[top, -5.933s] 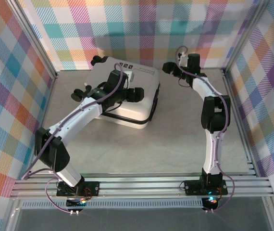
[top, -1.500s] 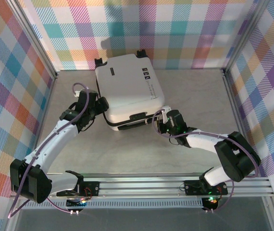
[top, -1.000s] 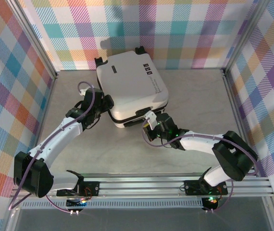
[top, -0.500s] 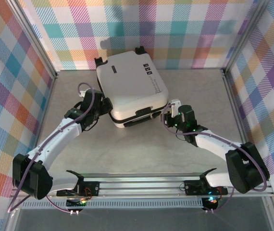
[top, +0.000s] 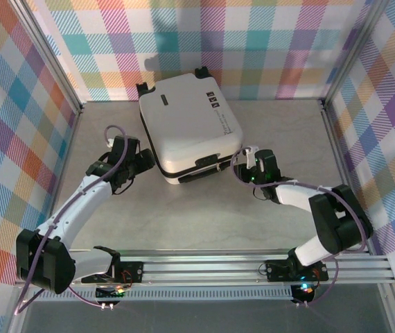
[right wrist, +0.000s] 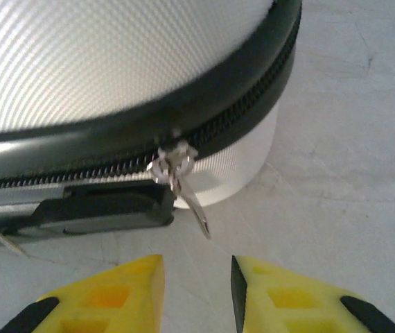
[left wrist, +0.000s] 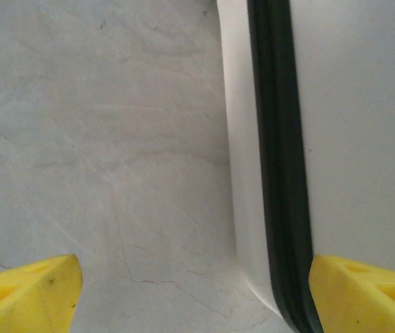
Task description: Pack the luggage
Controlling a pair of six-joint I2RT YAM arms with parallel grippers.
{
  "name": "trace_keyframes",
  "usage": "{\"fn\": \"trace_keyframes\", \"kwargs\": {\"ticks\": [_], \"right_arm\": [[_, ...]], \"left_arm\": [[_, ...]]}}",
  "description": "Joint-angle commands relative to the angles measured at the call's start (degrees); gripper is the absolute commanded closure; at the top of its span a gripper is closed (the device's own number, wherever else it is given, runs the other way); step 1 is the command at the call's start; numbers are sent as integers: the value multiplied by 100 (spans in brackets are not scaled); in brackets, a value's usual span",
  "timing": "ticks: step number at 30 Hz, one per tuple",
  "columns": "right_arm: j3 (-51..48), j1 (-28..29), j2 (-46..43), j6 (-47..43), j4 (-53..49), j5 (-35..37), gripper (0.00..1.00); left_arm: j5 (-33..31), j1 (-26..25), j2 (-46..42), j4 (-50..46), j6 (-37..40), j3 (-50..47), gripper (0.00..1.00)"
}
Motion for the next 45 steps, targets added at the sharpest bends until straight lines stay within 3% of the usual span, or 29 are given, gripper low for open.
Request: {"fn": "trace_keyframes", "kwargs": {"ticks": [1,6,11,21,35,45], "right_arm": [[292,22,191,12,237,-164,68],[624,20,568,-39,184,-221,72],[729,19,689,-86,227,-273,99],[627,63,480,-294,90,-463,100],[676,991,396,-1184,-198,-312,100],[803,1447,434,-1618,-271,-693,100]], "left_arm": [[122,84,-99,15,56,-169,14],[228,113,6,217,-46,-440,14],[371,114,371,487,-102,-526,15],[608,104,1062,948,-206,-496,16],[566,-481,1162,1078,-510,-381,17],[539,-608,1251,1056,-533,-258,17]]}}
